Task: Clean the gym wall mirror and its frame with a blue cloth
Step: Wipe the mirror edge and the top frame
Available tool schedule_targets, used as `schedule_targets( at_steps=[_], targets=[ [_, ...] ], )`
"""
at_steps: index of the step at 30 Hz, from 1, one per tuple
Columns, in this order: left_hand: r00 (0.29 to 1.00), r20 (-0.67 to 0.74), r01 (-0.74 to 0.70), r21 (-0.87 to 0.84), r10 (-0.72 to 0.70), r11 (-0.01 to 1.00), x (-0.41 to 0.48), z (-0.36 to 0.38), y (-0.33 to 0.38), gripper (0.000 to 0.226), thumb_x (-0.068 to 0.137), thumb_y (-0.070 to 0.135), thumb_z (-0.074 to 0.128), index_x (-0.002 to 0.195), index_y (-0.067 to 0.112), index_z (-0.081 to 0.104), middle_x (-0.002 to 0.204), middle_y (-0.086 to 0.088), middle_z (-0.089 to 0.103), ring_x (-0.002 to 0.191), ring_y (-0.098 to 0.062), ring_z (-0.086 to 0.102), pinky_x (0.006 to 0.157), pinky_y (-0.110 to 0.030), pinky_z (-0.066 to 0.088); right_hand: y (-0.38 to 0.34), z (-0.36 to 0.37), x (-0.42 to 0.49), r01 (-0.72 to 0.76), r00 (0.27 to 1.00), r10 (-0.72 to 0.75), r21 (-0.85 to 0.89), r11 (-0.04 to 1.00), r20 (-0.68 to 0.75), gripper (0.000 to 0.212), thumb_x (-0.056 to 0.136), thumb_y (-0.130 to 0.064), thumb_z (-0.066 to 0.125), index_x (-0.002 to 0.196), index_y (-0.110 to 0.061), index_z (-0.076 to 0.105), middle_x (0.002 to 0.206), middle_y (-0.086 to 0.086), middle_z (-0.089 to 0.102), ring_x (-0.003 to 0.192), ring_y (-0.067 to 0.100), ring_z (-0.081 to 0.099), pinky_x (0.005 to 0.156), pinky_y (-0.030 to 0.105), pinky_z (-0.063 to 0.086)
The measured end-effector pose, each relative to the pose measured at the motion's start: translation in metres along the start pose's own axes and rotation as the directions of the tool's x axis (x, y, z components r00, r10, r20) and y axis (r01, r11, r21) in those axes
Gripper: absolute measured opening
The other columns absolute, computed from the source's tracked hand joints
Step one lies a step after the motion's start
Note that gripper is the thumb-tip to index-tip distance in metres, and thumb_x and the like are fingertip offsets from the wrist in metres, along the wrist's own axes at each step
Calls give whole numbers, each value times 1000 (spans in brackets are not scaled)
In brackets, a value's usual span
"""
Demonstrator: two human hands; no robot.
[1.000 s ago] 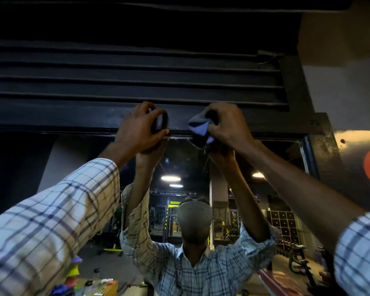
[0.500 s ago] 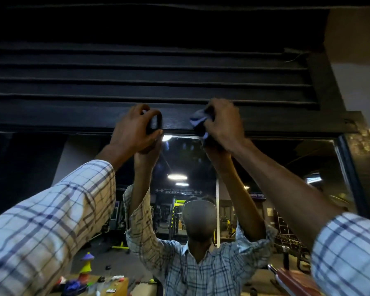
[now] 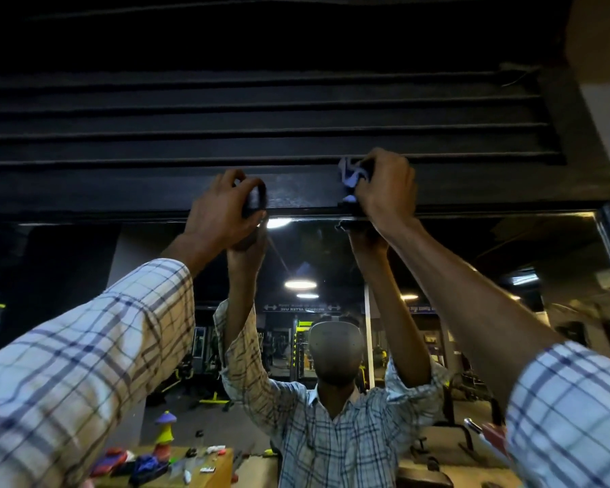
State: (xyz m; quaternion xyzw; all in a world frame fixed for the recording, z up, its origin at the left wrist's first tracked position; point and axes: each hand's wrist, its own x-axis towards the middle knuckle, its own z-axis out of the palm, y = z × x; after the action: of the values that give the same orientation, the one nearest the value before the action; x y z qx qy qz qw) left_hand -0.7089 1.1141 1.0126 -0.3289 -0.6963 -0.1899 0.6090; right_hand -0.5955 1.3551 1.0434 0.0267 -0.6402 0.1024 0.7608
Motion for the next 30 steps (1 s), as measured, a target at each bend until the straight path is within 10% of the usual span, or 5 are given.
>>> schedule_targets(
  at_steps=[4,9,14,18,30],
  targets=[
    [1000,8,6,16,-6,1000,-6,-7,-23,63,92,34,75,148,22,49,146,-15,43,131,-36,45,100,-53,50,-26,19,-17,114,987,-123,83,990,106,29,82,-35,70,100,-12,71,97,7,72,89,22,68,76,32,53],
    [1000,16,-4,39,3,999,-12,-13,-49,64,92,34,74,149,23,47,147,-14,42,131,-36,46,101,-53,51,-33,32,-11,-18,999,21,87,996,-40,25,89,-11,75,113,-9,67,112,6,69,99,17,66,79,24,51],
    [999,-17,-44,65,45,997,-21,-18,-77,60,93,32,73,147,22,48,145,-16,44,129,-37,47,98,-56,52,-54,56,-10,142,969,-154,74,987,195,21,79,-15,78,100,-14,75,96,3,74,88,17,69,76,27,53],
    [998,-30,-59,90,62,994,-29,-18,-103,63,93,34,74,148,21,47,144,-15,45,128,-34,47,98,-50,51,-61,72,-9,72,997,-70,64,995,-30,23,82,-15,79,103,-11,73,99,5,71,89,17,66,78,31,55],
    [993,-61,-95,61,99,994,-25,-27,-159,56,95,41,70,144,23,52,142,-12,47,127,-30,48,98,-42,48,-125,121,-21,156,981,-163,75,985,105,22,76,-16,77,98,-15,77,94,6,75,89,22,71,82,40,59]
  ],
)
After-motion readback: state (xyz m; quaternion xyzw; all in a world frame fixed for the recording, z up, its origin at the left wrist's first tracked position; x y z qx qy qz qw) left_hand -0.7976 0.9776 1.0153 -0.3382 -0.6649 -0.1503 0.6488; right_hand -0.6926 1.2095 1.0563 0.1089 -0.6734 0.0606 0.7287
